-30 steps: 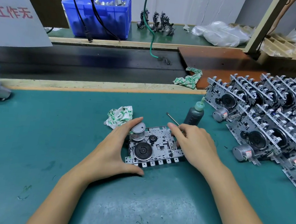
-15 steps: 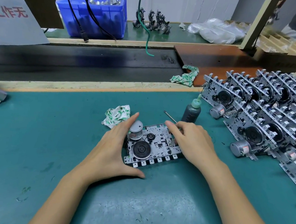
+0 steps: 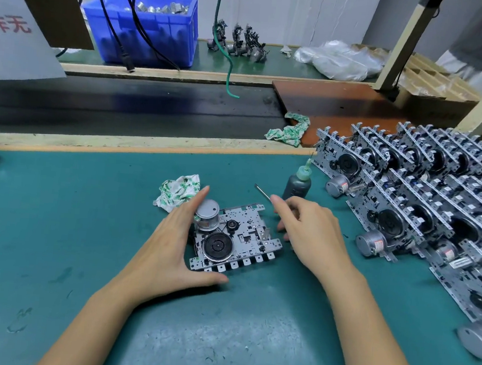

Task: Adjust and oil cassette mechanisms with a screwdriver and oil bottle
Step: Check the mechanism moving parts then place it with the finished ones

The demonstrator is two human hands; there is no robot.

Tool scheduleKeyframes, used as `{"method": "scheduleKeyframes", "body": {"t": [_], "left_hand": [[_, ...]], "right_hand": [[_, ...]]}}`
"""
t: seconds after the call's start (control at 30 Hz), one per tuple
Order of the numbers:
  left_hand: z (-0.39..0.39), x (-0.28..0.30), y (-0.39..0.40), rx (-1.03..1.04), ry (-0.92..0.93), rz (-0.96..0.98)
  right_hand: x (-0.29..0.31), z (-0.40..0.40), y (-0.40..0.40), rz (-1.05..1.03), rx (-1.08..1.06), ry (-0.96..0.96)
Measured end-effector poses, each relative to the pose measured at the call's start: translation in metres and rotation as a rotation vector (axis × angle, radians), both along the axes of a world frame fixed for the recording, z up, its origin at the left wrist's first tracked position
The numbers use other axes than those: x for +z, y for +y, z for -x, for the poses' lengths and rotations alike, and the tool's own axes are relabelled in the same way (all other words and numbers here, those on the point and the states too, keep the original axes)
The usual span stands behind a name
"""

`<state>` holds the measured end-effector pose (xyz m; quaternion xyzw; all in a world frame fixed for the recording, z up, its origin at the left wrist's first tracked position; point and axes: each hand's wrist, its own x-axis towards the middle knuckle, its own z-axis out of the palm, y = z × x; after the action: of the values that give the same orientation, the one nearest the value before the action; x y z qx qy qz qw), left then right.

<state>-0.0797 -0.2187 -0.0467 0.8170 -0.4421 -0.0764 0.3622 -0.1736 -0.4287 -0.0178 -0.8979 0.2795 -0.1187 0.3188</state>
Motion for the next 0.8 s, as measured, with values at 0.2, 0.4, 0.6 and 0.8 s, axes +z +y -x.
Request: {"method": "scheduleKeyframes", "body": {"t": [0.2,0.4,0.6,0.8], "left_hand": [[0.003,-0.001,0.000,0.012,-0.018,0.014],[0.001,-0.003,0.000,0.017,-0.023,0.018],[0.004,-0.004,0.003,0.115,-0.029,0.052],[0.019,0.001,0.013,0.163,-0.140,0.000]], "right_hand": [[-0.007,0.044,0.017,-0.127,-0.035,0.005],[-0.023,0.055,0.038,-0.369,0.016,-0.074],[-0.025,0.053,0.035,-0.361,0.004,-0.070],[-0.021,0.055,0.040,-0.597,0.111,-0.025]]}}
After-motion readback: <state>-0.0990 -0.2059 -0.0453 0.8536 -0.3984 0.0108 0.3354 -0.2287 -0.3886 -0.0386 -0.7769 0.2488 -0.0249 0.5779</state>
